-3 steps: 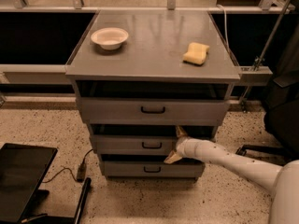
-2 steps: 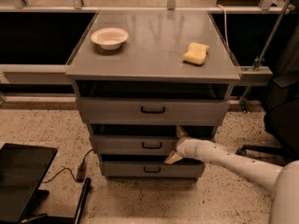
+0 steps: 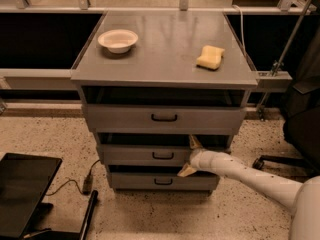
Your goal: Open middle drawer
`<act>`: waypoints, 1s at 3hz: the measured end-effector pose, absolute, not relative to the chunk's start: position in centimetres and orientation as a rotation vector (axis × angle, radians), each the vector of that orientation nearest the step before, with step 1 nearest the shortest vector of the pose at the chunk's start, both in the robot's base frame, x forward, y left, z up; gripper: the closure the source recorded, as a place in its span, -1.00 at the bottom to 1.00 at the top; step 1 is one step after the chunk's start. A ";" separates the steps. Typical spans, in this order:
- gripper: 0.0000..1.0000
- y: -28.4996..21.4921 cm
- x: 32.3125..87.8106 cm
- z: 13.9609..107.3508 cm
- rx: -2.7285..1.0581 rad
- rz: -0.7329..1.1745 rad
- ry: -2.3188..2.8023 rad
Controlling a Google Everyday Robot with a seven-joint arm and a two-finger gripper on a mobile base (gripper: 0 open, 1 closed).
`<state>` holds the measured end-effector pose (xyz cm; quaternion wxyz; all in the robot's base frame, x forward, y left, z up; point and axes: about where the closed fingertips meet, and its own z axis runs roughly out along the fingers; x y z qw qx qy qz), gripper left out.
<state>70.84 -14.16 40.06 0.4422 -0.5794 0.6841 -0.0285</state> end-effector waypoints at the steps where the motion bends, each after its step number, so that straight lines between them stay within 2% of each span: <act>1: -0.61 -14.2 70.8 40.1 -1.438 -0.071 1.697; 3: 0.32 -14.2 70.8 40.1 -1.438 -0.071 1.697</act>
Offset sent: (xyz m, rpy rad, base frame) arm 0.0000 0.0000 0.0000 0.0000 0.0000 0.0000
